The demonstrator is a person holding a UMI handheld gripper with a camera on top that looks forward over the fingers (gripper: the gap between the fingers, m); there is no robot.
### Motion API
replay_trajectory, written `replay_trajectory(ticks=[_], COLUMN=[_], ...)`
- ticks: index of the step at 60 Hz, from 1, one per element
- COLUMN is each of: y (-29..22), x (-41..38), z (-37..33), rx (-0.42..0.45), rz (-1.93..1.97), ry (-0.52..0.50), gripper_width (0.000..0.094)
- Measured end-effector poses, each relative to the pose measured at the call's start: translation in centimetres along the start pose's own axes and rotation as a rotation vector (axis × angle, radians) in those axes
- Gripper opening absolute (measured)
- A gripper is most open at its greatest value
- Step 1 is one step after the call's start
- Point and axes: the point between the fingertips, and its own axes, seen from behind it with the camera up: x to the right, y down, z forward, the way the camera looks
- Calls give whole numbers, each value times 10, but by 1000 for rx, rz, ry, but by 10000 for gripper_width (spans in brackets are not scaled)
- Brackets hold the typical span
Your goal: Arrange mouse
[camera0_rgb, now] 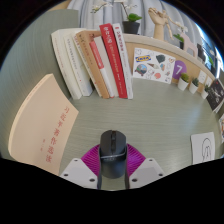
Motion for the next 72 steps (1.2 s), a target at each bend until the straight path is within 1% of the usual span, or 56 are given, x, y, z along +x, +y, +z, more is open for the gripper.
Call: replay_trajectory(ticks=[5,7,13,19,25,30,35,39,46,51,60,64,69,71,72], y=[-1,-7,-39,-75,-100,-104,-98,-80,-33,2,48,60,72,68,70], x=[4,11,46,102,174,240,297,332,370,379,381,376,367,368,368], z=[-4,-11,-49,-100,-151,-184,-203,-198,-165,-137,-97,-85,-76,-75,-74], rx=[-18,-5,86,188,282,326,324,310,203,128,38,16,-12,15,13], rz=[-19,-35,-40,-33,-29,-24,-7,28,68,88,104,97,68,62,63], ry=[-21,-21,-4,30,93,161,189,197,172,142,106,84,59,63,61], gripper_width=[308,310,309,309,309,310,309,308,309,308,309,308,334,345,355])
